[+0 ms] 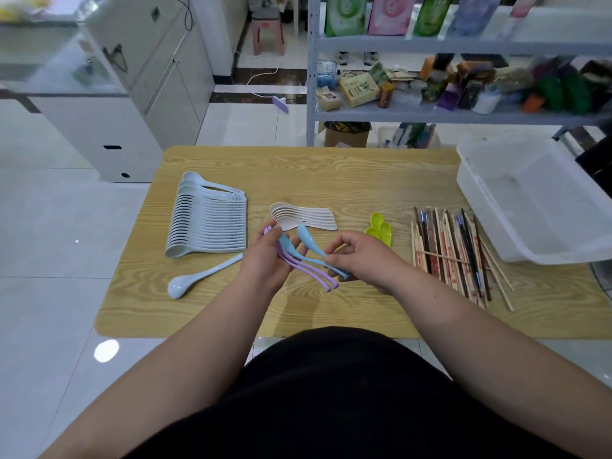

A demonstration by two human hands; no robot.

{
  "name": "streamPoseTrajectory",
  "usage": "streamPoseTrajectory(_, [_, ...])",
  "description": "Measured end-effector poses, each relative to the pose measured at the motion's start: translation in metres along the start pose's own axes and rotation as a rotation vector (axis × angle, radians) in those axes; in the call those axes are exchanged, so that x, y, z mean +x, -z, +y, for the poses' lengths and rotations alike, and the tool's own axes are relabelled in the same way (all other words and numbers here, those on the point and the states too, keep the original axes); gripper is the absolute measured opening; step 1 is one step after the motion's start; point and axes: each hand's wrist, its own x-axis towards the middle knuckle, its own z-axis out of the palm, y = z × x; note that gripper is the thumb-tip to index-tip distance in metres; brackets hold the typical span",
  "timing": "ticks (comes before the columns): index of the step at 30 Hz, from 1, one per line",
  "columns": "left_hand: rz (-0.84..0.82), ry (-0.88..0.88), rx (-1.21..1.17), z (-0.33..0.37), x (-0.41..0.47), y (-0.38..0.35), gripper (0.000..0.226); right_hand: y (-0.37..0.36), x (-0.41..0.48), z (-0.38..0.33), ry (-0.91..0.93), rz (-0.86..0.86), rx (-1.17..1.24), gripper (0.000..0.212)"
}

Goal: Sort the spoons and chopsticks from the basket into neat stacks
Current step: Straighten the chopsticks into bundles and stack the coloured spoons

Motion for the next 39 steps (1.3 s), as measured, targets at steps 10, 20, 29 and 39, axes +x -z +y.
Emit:
streamPoseTrajectory(10, [-0.098, 0.087, 0.094, -0.008, -0.005, -0.001, 0.023, -0.016, 0.009, 0.002, 0.072, 0.018, -0.031, 0.022])
streamPoseTrajectory(20, [-0.015, 0.046, 0.103, -0.011, 0.005, -0.005, 0.032, -0.017, 0.01, 0.012, -0.138, -0.28, 0.158, 0.052])
streamPoseTrajectory(29, [-0.036, 0.073, 0.215, -0.026, 0.021, -0.019, 0.033, 0.004, 0.015, 0.027, -0.139, -0.36, 0.201, 0.046])
streamPoseTrajectory(39, [0.04, 0.094, 0.236, -0.06, 0.056, -0.034, 0.031, 0.036, 0.048, 0.074, -0.238, -0.22, 0.218, 0.022])
